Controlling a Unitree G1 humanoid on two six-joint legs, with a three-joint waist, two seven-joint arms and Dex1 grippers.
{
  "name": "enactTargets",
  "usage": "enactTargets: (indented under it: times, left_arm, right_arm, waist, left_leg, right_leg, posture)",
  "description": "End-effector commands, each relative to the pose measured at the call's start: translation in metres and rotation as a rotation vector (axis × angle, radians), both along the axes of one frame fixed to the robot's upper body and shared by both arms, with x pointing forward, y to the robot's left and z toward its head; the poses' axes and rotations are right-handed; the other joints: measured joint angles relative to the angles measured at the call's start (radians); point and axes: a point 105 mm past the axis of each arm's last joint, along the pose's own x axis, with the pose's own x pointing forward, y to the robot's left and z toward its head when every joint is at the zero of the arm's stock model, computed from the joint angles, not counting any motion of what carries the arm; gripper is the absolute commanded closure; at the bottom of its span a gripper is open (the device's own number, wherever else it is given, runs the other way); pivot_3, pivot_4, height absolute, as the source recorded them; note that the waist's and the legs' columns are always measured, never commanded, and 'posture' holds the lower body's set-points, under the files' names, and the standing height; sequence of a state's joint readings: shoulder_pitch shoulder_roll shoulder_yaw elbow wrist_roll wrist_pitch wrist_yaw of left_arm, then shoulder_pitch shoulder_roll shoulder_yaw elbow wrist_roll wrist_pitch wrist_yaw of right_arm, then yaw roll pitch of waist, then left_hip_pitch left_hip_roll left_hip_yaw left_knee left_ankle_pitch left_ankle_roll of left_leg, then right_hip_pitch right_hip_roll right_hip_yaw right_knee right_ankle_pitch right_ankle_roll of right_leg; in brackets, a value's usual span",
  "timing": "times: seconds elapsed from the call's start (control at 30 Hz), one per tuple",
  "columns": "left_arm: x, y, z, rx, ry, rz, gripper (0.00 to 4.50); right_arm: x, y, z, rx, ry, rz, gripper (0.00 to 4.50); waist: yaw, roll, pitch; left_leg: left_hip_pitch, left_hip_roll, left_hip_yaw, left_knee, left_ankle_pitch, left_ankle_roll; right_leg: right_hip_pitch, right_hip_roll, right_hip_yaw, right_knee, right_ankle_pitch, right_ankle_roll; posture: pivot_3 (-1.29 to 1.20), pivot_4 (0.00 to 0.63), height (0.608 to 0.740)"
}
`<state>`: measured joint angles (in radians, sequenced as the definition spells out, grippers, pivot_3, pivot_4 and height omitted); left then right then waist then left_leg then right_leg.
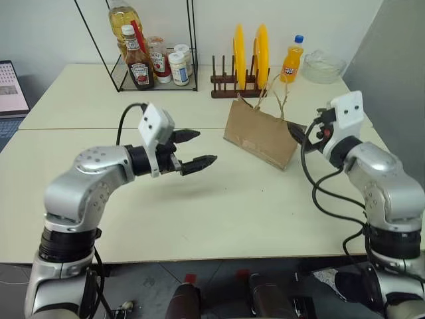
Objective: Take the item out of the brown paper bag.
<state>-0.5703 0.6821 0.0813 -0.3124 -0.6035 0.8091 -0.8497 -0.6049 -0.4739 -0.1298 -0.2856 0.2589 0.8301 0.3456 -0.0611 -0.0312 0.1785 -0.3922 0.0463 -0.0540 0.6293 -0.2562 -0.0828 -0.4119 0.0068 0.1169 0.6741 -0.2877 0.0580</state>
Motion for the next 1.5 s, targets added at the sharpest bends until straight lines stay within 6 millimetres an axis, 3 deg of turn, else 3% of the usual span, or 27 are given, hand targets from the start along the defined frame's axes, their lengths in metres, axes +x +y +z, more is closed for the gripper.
enactTargets:
  times: [0.03,0.53,0.83,1.03,1.13,1.43,1.5]
  left_arm:
    - [-0.005,0.005,0.026,-0.042,-0.016,-0.056,0.04]
    - [-0.003,0.021,0.038,-0.001,-0.057,-0.001,0.04]
    - [-0.001,0.028,0.04,0.001,-0.07,0.029,0.04]
    - [-0.003,0.031,0.041,-0.009,-0.069,0.039,0.04]
    - [-0.003,0.031,0.041,-0.013,-0.07,0.041,0.0]
    - [-0.011,0.023,0.05,-0.035,-0.081,0.02,0.0]
    - [-0.013,0.021,0.05,-0.035,-0.082,0.019,0.0]
  right_arm:
    - [0.015,0.014,0.017,0.013,0.023,0.111,0.0]
    - [0.084,0.041,0.028,0.084,0.215,0.253,0.0]
    - [0.094,0.08,0.038,0.217,0.255,0.356,0.0]
    - [0.098,0.091,0.036,0.219,0.233,0.356,0.0]
    - [0.1,0.092,0.044,0.291,0.21,0.356,0.97]
    - [0.101,0.092,0.044,0.295,0.199,0.356,4.24]
    - [0.101,0.093,0.044,0.294,0.196,0.361,4.49]
  waist:
    - [-0.002,0.0,0.001]
    - [-0.014,0.002,0.002]
    - [-0.026,0.002,0.002]
    - [-0.026,0.002,0.002]
    - [-0.026,0.002,0.002]
    - [-0.027,0.002,0.002]
    - [-0.027,0.002,0.002]
  left_leg:
    - [0.0,0.0,0.0,0.0,0.0,0.0]
    - [-0.007,0.0,0.0,0.002,0.0,0.0]
    - [-0.007,0.0,-0.001,0.001,0.0,0.0]
    - [-0.007,0.0,-0.001,0.002,0.0,0.0]
    - [-0.007,0.0,-0.001,0.002,0.0,0.0]
    - [-0.007,0.0,-0.001,0.002,0.0,0.0]
    - [-0.007,0.0,-0.001,0.002,0.0,0.0]
  right_leg:
    - [0.0,0.0,0.0,0.0,0.0,0.0]
    - [-0.008,-0.001,-0.001,0.006,0.001,-0.002]
    - [-0.009,-0.001,-0.002,0.006,0.002,-0.003]
    - [-0.009,-0.001,-0.002,0.007,0.002,-0.003]
    - [-0.009,-0.001,-0.002,0.007,0.002,-0.003]
    - [-0.009,-0.001,-0.002,0.008,0.002,-0.003]
    - [-0.009,-0.001,-0.002,0.008,0.002,-0.003]
  posture:
    - [0.0,0.15,0.74]
    - [0.0,0.15,0.74]
    - [0.0,0.15,0.74]
    - [0.0,0.15,0.74]
    - [0.0,0.15,0.74]
    - [0.0,0.15,0.74]
    - [0.0,0.15,0.74]
